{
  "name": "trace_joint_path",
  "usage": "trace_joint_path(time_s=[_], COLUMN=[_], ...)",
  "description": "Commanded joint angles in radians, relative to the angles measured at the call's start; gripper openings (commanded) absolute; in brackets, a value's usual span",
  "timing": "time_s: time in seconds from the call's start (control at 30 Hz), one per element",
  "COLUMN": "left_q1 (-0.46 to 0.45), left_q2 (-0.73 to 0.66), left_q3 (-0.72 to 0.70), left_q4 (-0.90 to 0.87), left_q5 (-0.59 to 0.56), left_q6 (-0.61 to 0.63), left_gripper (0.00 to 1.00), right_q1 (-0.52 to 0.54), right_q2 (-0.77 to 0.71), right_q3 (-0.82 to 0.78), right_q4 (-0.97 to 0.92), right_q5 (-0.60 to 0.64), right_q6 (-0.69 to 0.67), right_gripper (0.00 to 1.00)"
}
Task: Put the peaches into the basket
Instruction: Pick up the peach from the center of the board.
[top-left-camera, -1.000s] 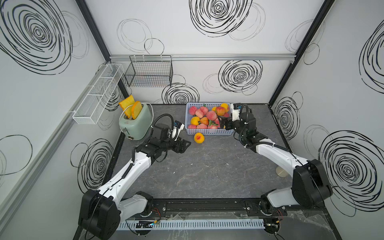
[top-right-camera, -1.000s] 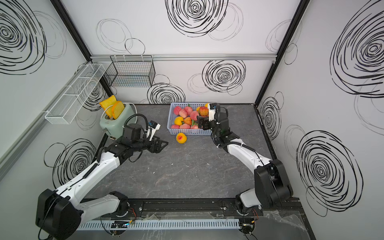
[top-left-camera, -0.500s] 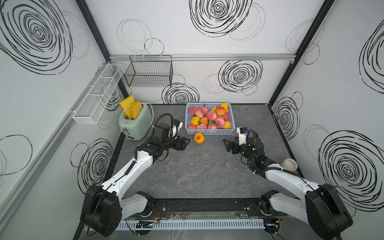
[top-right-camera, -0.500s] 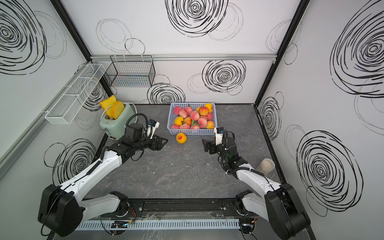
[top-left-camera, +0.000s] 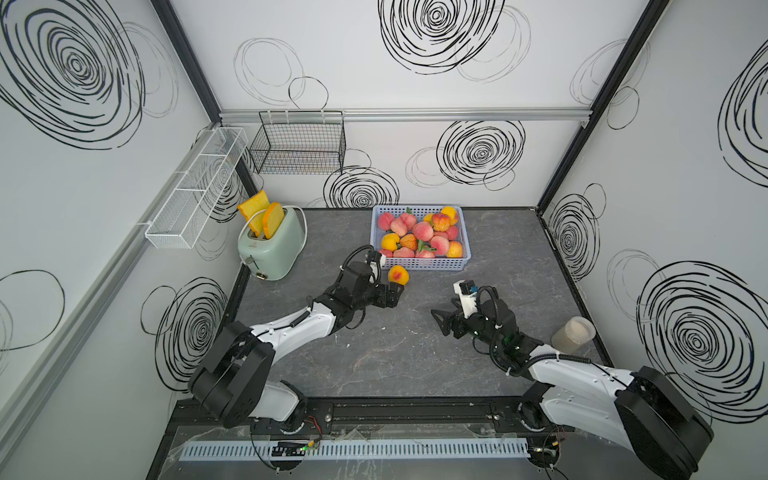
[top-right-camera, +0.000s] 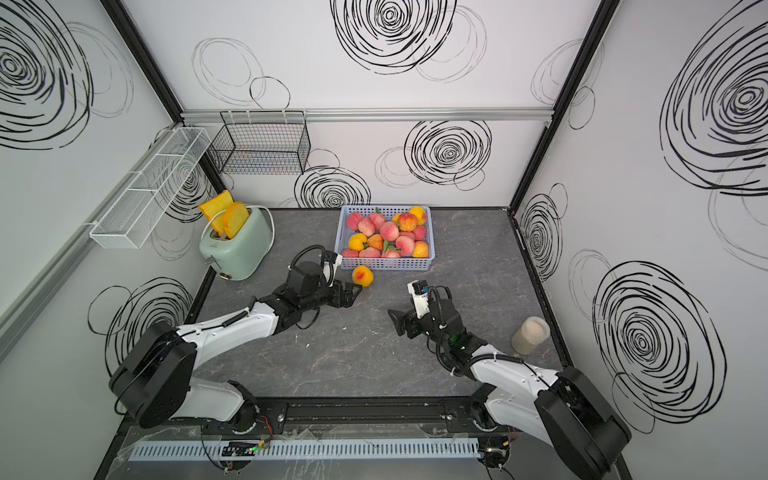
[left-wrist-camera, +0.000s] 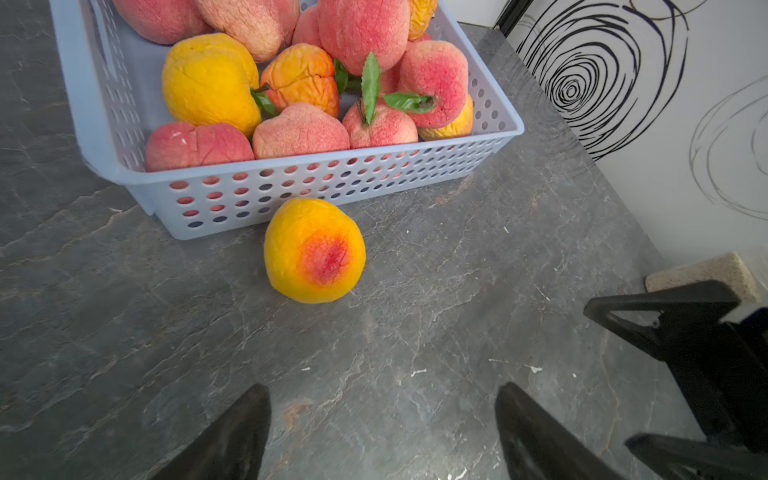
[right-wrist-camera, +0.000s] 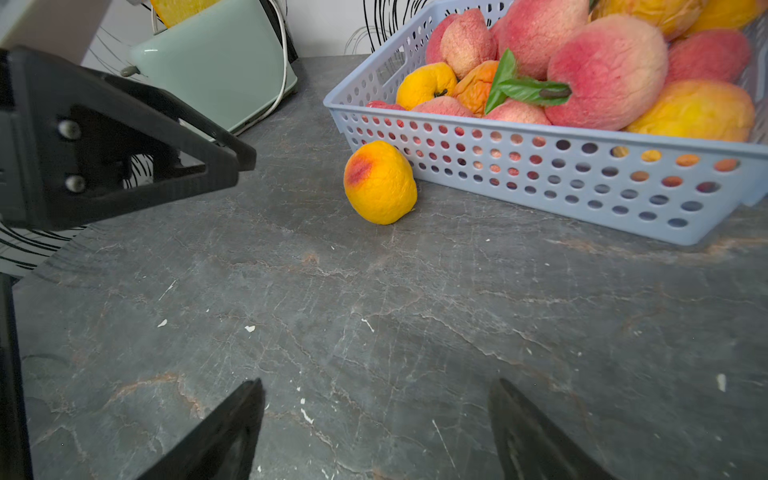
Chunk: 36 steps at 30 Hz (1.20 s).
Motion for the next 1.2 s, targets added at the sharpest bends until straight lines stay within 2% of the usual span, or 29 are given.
trace_joint_path(time_s=[0.0, 0.23, 0.4, 0.73, 1.17], left_q1=[-0.018, -0.037, -0.042, -0.039, -0.033], left_q2=[0.061, 0.204, 0.289, 0.419, 0.505], left_q3=[-0.014, 0.009, 0.056, 0.112, 0.185], left_q4=[0.195, 0.295, 0.279, 0.338, 0.385], left_q5=[-0.098, -0.168, -0.223, -0.204, -0.227], left_q6=[-0.075, -0.132, -0.147, -0.189, -0.218], left_gripper=[0.91, 0.95, 0.95, 0.95, 0.92], right_q1=[0.01, 0.013, 0.014, 0.017, 0.018], right_q2=[0.002, 0.002, 0.008, -0.015, -0.009], right_q3=[0.0, 0.006, 0.012, 0.004, 0.007], right_q4=[0.066, 0.065, 0.061, 0.068, 0.065], right_q5=[0.024, 0.038, 0.037, 0.039, 0.041], right_q6=[-0.018, -0.015, -0.015, -0.014, -0.016], right_gripper=[0.87, 0.89, 0.9, 0.94, 0.93])
